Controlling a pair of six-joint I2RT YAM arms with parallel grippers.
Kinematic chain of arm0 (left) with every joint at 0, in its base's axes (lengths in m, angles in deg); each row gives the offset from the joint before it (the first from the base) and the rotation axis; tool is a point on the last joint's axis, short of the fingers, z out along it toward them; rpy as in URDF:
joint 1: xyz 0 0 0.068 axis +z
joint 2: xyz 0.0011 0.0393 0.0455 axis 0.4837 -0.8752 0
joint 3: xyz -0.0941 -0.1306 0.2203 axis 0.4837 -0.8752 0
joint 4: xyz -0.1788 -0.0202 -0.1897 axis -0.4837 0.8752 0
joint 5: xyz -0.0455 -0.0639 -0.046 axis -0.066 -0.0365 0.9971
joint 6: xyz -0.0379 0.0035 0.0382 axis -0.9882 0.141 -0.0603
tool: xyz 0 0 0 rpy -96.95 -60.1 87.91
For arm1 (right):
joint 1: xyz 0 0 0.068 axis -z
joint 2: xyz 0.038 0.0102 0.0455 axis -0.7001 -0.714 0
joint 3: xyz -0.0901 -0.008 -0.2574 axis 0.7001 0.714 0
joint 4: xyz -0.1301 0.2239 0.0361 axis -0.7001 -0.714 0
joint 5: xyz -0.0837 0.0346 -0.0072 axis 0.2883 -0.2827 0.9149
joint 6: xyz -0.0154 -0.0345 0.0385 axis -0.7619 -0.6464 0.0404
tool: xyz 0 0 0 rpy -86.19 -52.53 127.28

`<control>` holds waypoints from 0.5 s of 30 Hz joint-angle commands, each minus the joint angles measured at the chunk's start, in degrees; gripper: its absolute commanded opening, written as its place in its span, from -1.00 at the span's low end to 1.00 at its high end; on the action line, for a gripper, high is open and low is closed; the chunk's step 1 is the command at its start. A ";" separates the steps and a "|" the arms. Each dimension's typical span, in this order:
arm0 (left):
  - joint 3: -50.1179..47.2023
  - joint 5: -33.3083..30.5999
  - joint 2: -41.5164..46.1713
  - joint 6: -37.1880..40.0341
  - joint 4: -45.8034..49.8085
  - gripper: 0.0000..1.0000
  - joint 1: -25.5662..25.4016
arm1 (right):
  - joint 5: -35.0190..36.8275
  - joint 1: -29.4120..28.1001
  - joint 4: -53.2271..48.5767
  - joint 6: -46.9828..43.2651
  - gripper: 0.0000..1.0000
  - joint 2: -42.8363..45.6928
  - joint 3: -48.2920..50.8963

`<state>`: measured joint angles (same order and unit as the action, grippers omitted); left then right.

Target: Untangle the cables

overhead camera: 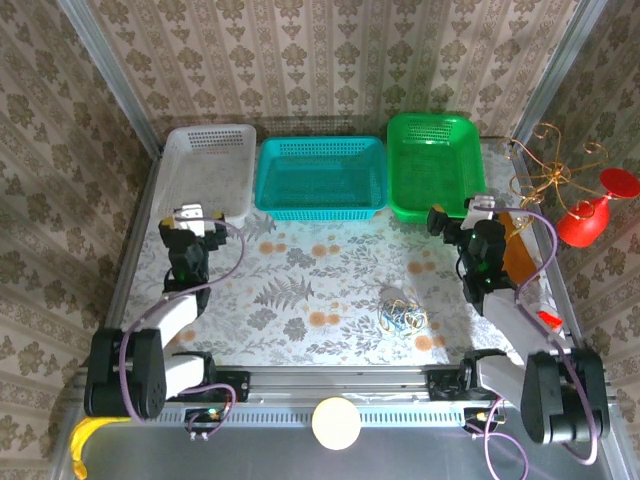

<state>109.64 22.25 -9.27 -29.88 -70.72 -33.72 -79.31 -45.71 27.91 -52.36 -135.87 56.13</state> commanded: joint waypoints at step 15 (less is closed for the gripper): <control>17.00 5.12 19.55 -15.42 45.29 1.00 -7.65 | -18.62 -3.38 -40.93 25.83 0.93 22.60 -4.24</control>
<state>123.78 23.84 8.61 -42.56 -35.56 -39.27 -92.14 -47.90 -1.84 -27.12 -113.45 54.40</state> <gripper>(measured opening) 0.999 0.969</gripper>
